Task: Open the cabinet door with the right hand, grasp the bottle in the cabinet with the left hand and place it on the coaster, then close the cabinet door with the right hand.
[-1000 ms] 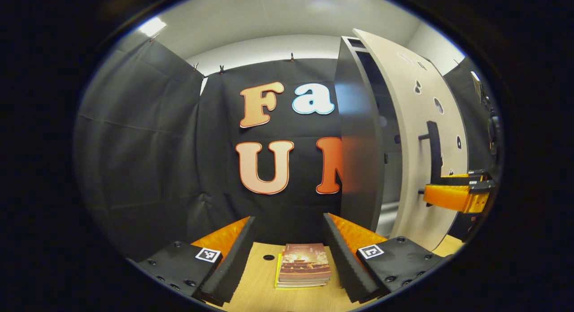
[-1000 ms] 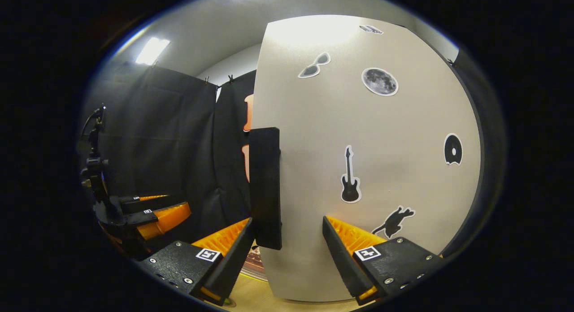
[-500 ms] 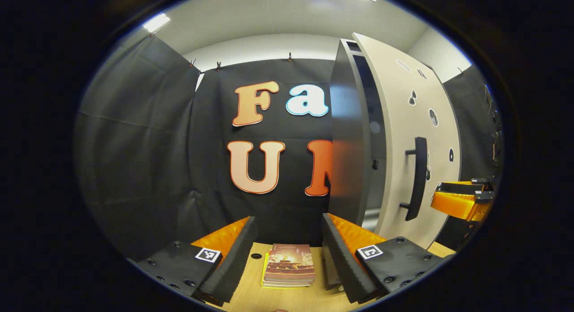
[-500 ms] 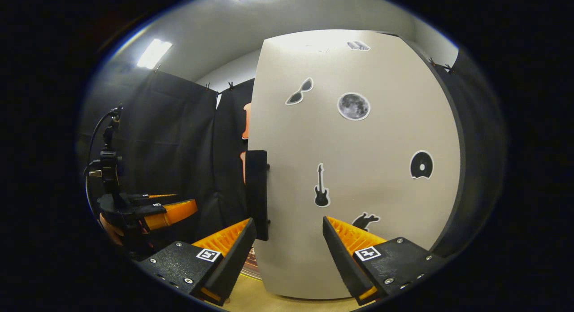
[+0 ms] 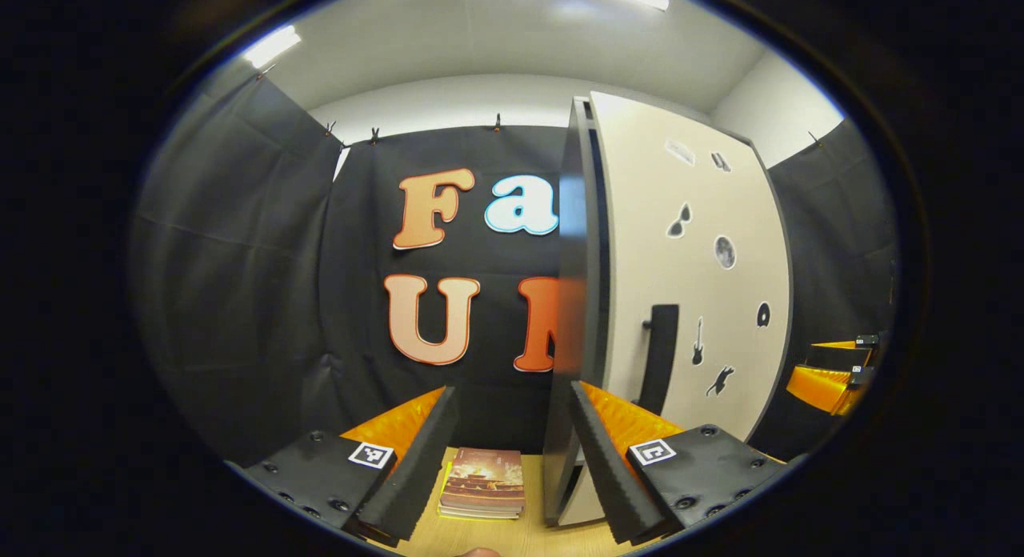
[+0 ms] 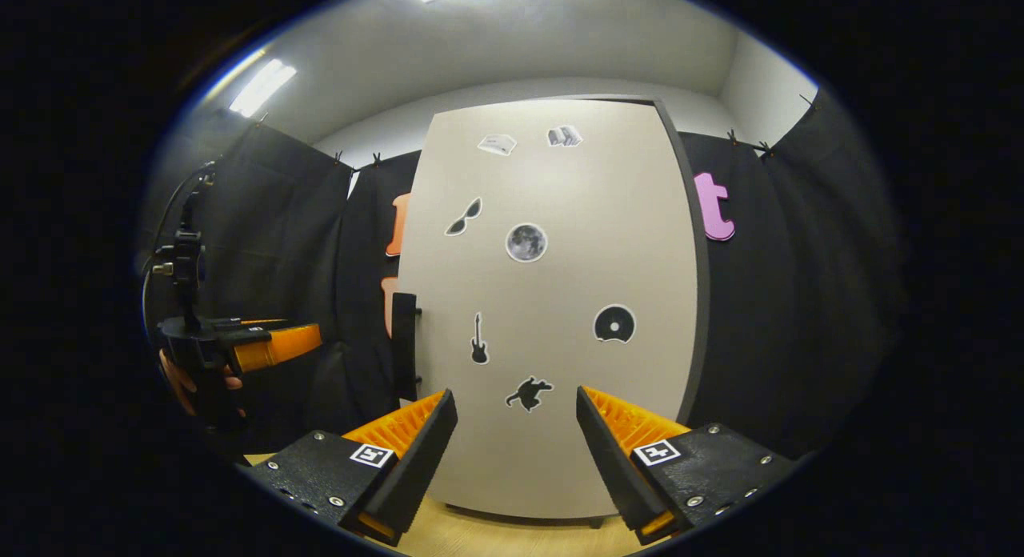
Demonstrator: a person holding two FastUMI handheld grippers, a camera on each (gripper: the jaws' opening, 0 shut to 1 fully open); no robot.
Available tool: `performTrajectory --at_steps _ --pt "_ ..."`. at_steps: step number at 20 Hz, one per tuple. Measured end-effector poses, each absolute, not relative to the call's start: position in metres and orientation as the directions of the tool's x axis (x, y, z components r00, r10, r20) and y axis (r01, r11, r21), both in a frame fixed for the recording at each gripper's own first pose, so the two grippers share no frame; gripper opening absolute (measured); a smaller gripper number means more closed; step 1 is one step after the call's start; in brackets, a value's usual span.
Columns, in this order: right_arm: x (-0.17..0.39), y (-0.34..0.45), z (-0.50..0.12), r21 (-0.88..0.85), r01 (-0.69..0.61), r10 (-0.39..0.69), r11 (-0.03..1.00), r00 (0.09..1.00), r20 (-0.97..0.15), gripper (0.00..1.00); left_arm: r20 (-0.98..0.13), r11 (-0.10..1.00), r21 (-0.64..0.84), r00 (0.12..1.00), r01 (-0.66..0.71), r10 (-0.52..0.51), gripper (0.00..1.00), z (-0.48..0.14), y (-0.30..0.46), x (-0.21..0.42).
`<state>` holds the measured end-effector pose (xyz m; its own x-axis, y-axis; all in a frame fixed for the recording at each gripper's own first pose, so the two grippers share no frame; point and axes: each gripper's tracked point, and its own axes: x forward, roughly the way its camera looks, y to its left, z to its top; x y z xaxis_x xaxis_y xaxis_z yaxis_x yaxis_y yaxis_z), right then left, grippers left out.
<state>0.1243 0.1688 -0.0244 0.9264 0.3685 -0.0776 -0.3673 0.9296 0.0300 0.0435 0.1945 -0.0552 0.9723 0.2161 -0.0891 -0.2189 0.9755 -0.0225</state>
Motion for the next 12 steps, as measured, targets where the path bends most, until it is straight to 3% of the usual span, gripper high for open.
performTrajectory --at_steps 12 --pt "0.085 0.078 0.019 0.009 -0.305 0.305 0.952 0.952 -0.020 0.95 -0.065 0.981 -0.018 0.979 -0.194 0.193 0.91 -0.019 0.097 0.025"
